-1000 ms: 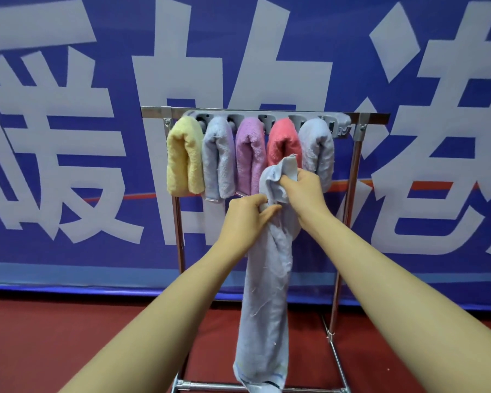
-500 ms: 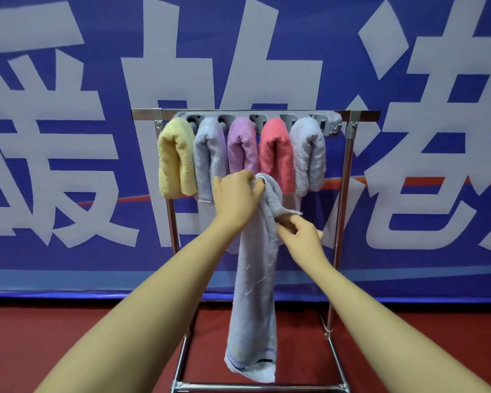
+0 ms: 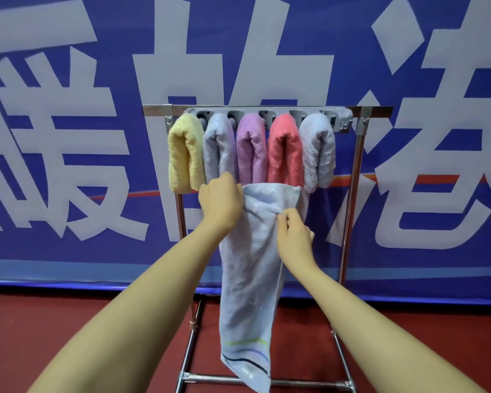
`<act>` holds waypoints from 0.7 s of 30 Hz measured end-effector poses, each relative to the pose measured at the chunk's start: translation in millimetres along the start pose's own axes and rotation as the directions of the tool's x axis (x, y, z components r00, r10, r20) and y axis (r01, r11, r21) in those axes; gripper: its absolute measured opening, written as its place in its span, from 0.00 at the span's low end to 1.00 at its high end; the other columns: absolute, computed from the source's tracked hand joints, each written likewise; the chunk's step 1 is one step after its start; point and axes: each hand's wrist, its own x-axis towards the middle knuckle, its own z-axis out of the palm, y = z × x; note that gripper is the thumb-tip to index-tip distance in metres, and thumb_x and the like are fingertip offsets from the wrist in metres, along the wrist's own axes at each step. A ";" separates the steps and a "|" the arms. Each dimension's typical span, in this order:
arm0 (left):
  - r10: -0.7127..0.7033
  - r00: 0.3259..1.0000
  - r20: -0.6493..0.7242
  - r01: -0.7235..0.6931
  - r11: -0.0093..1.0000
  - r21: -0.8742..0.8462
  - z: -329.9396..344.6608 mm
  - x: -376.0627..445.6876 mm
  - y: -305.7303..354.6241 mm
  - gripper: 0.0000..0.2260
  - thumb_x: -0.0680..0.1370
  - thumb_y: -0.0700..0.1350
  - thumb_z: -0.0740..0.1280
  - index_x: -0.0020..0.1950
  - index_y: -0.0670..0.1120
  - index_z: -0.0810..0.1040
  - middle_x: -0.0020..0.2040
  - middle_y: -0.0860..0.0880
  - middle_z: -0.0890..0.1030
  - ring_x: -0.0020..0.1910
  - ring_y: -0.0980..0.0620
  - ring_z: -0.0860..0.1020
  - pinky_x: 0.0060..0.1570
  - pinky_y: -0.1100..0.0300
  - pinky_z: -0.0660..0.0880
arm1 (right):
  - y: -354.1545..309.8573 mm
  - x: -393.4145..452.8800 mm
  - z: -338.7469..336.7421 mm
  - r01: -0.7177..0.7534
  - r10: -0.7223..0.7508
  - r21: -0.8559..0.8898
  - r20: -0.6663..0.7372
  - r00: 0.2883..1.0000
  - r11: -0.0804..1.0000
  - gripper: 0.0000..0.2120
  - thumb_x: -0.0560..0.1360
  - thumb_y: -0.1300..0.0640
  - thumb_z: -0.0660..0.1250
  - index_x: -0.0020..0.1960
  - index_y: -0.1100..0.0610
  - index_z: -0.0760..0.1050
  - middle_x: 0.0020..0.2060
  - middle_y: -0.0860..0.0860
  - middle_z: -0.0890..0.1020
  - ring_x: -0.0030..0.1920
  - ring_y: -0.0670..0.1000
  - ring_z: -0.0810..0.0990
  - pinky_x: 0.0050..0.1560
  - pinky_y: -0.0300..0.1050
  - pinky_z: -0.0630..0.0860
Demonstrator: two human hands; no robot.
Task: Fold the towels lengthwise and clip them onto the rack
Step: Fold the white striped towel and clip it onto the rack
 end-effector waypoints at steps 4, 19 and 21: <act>-0.005 1.000 0.028 0.006 0.999 -0.047 7.6 -7.5 -1.6 0.10 0.80 0.47 0.60 0.51 0.40 0.71 0.44 0.40 0.81 0.45 0.37 0.78 0.44 0.51 0.68 | -6.1 -0.8 -9.0 0.037 -0.037 0.013 0.005 0.999 0.999 0.08 0.82 0.56 0.54 0.54 0.56 0.70 0.30 0.44 0.70 0.38 0.46 0.64 0.58 0.51 0.67; 0.270 0.952 0.146 -0.156 0.835 -0.528 5.7 -29.5 -0.5 0.12 0.78 0.44 0.61 0.61 0.46 0.72 0.52 0.50 0.79 0.50 0.52 0.76 0.48 0.59 0.71 | -15.4 11.3 7.2 0.072 -0.073 0.009 0.206 0.976 0.997 0.08 0.80 0.58 0.56 0.46 0.51 0.73 0.26 0.49 0.68 0.47 0.52 0.60 0.45 0.41 0.60; 0.311 0.931 0.193 -0.129 0.772 -0.623 6.7 -34.7 -5.1 0.18 0.76 0.42 0.64 0.65 0.45 0.68 0.59 0.50 0.74 0.55 0.55 0.74 0.54 0.63 0.70 | -16.4 11.7 8.9 0.004 -0.018 0.088 0.160 0.987 0.996 0.09 0.79 0.59 0.57 0.44 0.50 0.72 0.28 0.51 0.70 0.47 0.49 0.61 0.41 0.36 0.60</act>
